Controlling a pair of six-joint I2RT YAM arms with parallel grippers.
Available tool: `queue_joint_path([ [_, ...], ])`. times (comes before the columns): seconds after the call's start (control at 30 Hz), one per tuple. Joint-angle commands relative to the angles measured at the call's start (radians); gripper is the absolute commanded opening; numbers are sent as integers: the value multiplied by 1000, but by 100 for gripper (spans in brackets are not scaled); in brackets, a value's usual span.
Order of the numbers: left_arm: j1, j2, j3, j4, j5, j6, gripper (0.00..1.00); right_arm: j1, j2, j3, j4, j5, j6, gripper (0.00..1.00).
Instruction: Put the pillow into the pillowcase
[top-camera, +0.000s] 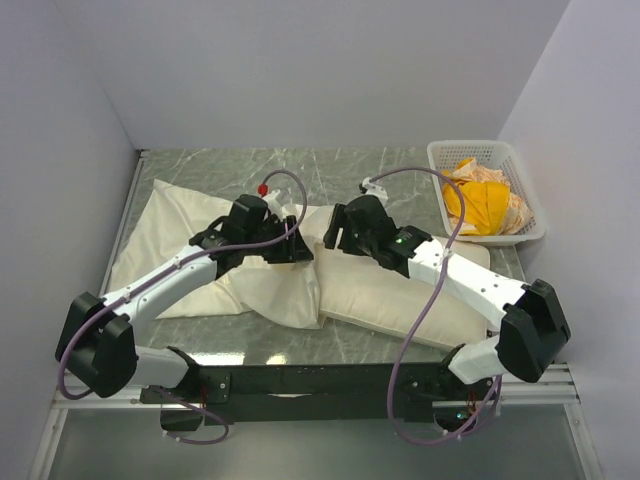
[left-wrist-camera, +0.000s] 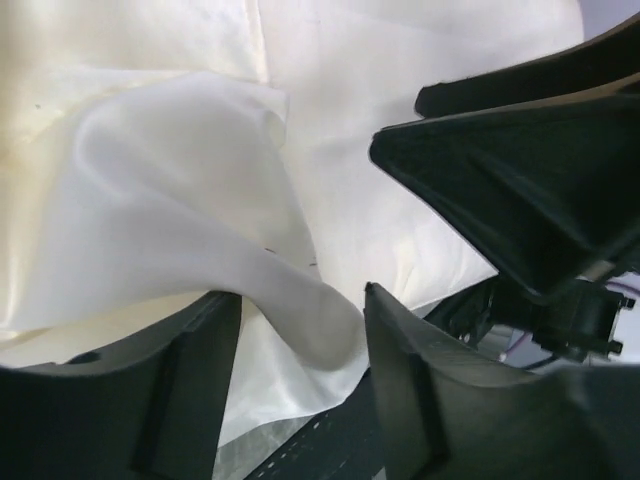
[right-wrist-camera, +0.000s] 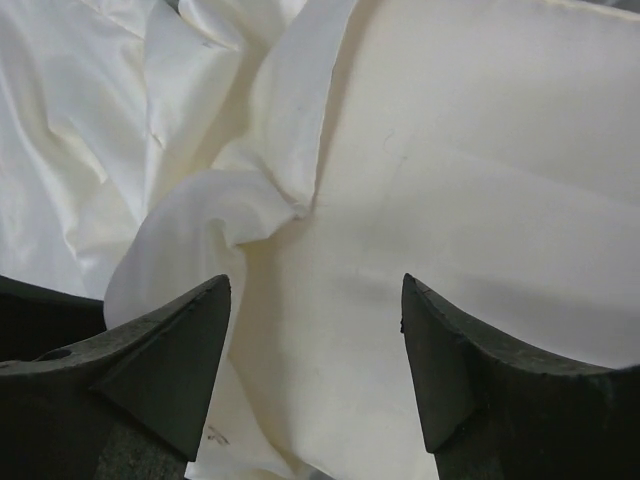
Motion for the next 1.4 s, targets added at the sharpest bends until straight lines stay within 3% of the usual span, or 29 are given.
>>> queue_joint_path([
  [0.0,-9,-81,1,32,-131,-12,71,-3,34,-3,17,28,-27,74],
  [0.17,-27,-23,140,-111,-298,35,79,-28,-11,-41,-8,87,-30,75],
  [0.2,-65,21,174,-145,-437,55,80,-57,-56,-49,-35,98,-31,77],
  [0.33,-145,160,329,-280,-665,142,84,-161,-217,-145,-76,112,-30,84],
  [0.57,-270,341,526,-469,-907,209,93,-360,-448,-257,-174,117,-63,96],
  [0.73,-317,294,554,-526,-928,204,97,-500,-515,-337,-197,65,-93,100],
  [1.0,-322,-15,330,-347,-543,190,99,-589,-541,-392,-126,-109,-107,100],
  [1.1,-320,-73,305,-332,-623,187,99,-589,-515,-380,-137,-89,-110,100],
  [1.23,-319,37,446,-408,-710,280,99,-594,-516,-369,-164,-17,-121,100],
  [1.37,-317,302,642,-516,-733,388,99,-606,-542,-351,-198,-8,-126,100],
])
